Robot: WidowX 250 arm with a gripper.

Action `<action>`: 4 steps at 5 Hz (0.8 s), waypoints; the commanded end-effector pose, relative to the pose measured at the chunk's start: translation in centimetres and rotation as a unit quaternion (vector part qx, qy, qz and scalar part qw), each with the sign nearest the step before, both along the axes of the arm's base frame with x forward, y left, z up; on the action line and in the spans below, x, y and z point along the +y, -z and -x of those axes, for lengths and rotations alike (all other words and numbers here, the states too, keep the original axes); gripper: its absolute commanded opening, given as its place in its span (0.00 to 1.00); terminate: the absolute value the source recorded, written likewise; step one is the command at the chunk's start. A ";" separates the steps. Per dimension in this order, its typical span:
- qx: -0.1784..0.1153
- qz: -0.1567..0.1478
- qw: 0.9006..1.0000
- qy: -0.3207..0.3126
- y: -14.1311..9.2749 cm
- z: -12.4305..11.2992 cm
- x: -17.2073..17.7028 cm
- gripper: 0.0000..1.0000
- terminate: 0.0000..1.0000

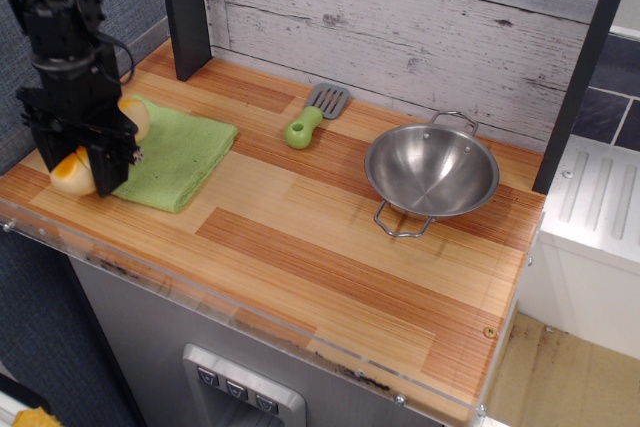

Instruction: Move the bread to the middle of the bottom of counter.

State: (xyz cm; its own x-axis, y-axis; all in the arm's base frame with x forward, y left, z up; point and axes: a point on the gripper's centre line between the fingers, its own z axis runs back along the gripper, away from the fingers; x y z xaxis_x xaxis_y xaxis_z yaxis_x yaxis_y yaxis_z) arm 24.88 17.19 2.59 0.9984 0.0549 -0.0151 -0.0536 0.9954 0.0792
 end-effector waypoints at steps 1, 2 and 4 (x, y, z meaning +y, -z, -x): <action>-0.033 -0.008 0.999 -0.009 -3.3 0.4 0.8 1.00 0.00; -0.026 -0.009 1.000 -0.006 -2.9 0.3 0.9 1.00 0.00; -0.036 -0.005 0.999 -0.003 -3.2 0.6 0.3 1.00 0.00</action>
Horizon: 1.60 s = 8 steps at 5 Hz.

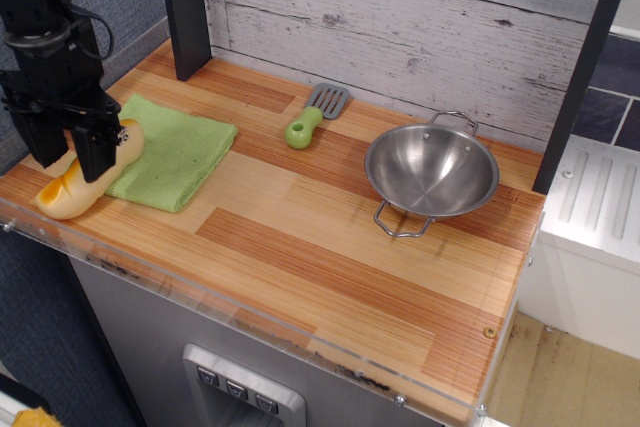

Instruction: Move the bread to the middle of the bottom of counter.

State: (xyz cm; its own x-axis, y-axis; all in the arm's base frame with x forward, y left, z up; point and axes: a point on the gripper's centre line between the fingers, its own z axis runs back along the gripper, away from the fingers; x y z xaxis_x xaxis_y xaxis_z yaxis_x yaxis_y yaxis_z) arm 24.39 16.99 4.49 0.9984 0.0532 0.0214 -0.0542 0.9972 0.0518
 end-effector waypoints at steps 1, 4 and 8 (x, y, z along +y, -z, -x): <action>-0.006 -0.020 1.000 -0.006 -0.7 0.1 0.8 1.00 0.00; 0.013 -0.027 1.000 -0.010 0.5 0.2 0.9 1.00 0.00; 0.021 -0.029 0.999 -0.010 1.0 0.2 0.8 1.00 0.00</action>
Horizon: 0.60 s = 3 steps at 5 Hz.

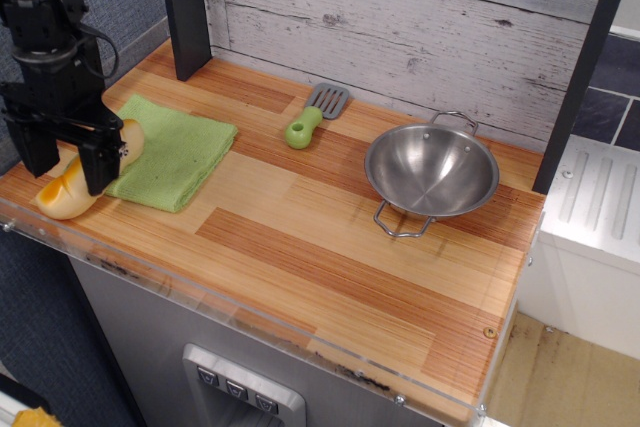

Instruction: Move the bread to the middle of the bottom of counter.

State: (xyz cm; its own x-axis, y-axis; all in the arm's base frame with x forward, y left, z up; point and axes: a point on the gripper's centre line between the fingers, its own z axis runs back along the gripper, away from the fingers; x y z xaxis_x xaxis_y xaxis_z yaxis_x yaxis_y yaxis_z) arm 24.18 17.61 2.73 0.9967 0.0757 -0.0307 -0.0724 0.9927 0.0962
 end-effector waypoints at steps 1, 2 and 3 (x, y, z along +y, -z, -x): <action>-0.004 -0.008 1.000 0.001 -0.5 -0.1 0.2 1.00 0.00; -0.012 -0.010 1.000 0.002 -1.0 -0.2 0.2 0.00 0.00; -0.014 -0.008 1.000 0.004 -1.5 -0.2 0.1 0.00 0.00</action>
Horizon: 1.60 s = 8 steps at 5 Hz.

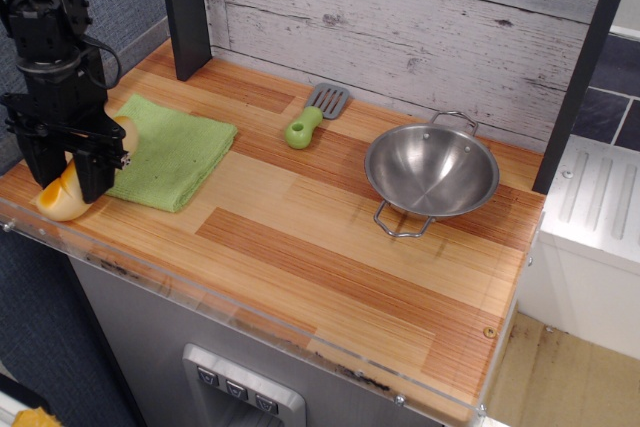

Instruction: Move the bread to the middle of the bottom of counter.

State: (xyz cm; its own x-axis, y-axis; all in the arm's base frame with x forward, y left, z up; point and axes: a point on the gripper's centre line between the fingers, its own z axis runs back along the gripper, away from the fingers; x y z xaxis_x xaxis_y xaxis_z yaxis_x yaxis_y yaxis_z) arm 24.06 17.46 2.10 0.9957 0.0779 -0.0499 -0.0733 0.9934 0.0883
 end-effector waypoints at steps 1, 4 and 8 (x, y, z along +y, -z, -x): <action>-0.036 -0.009 0.999 0.005 -3.3 0.0 0.0 0.00 0.00; -0.057 0.037 0.995 0.078 -7.3 2.6 -8.1 0.00 0.00; 0.011 0.072 0.996 0.052 0.1 -0.2 -15.2 0.00 0.00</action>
